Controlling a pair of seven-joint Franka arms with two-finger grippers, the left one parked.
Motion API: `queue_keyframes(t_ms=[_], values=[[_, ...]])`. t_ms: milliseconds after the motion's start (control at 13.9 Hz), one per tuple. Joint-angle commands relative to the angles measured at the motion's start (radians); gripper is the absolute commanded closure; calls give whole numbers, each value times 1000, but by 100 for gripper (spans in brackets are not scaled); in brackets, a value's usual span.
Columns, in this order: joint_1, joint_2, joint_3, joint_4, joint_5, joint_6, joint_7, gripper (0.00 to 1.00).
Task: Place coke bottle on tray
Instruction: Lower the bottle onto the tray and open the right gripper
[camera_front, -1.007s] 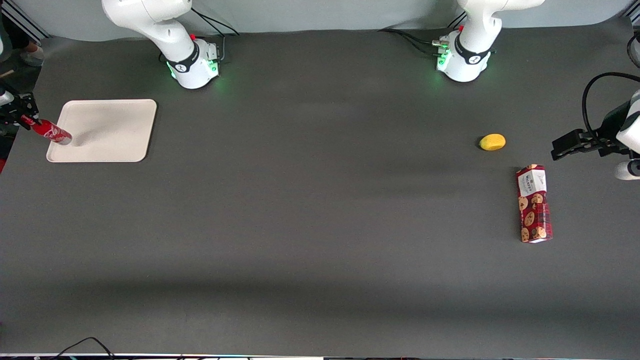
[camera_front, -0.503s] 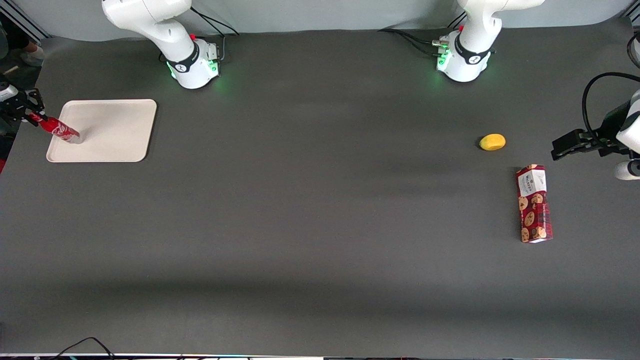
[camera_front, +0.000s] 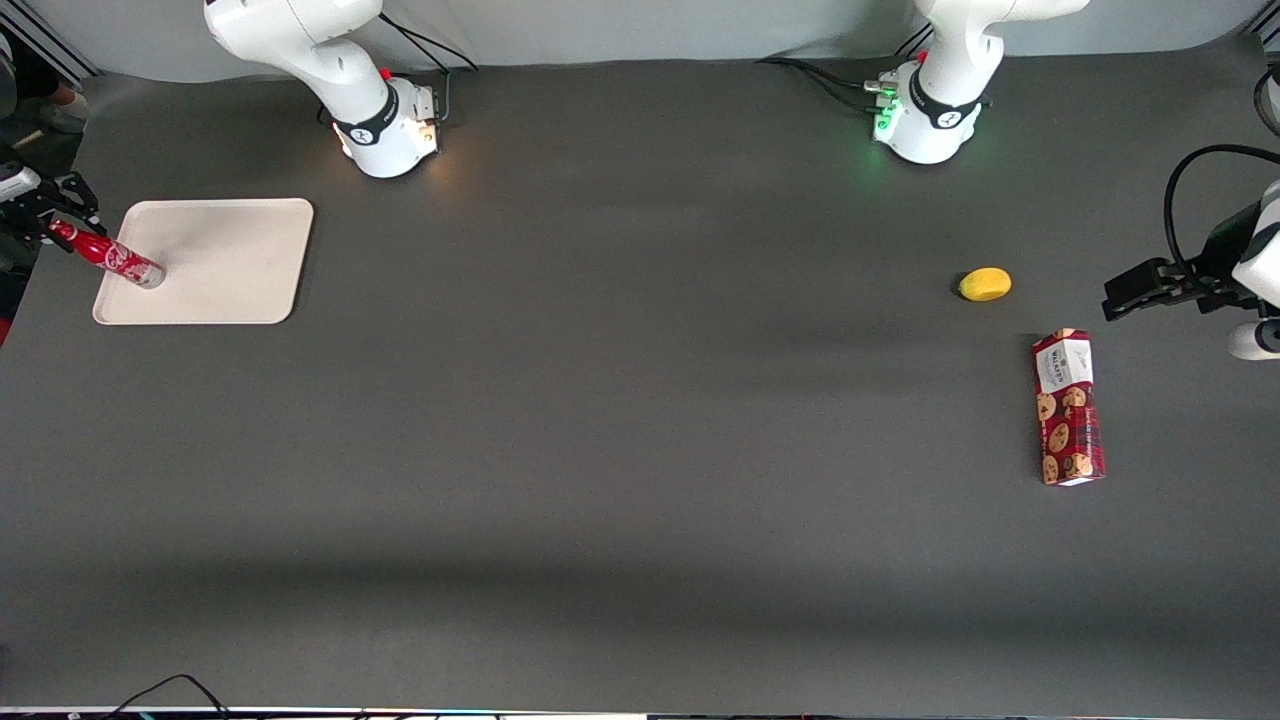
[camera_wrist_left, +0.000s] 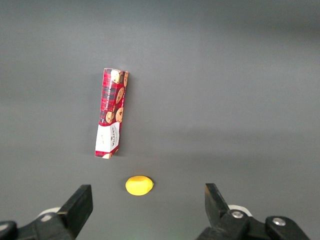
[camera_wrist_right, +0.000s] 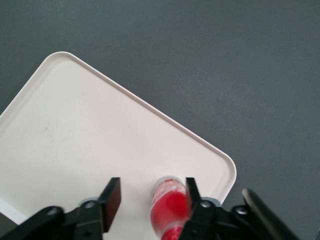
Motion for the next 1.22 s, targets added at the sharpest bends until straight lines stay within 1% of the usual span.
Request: queue_keyframes(t_ms=[0, 72, 216, 288, 359, 503, 647, 719, 863, 1007, 1150], values=[[18, -22, -7, 5, 27, -4, -37, 0], [16, -22, 10, 10, 27, -19, -23, 0], [9, -16, 81, 37, 27, -70, 35, 0], [3, -12, 120, 65, 25, -137, 90, 0], [-20, -8, 203, 103, 24, -194, 142, 0], [-108, 5, 420, 183, 13, -321, 288, 0], [-160, 11, 601, 275, 10, -456, 424, 0], [-177, 12, 690, 316, 8, -513, 503, 0], [-179, 15, 844, 416, -18, -637, 667, 0], [-185, 16, 999, 491, -18, -731, 854, 0], [-218, 22, 1157, 563, -15, -809, 1038, 0]])
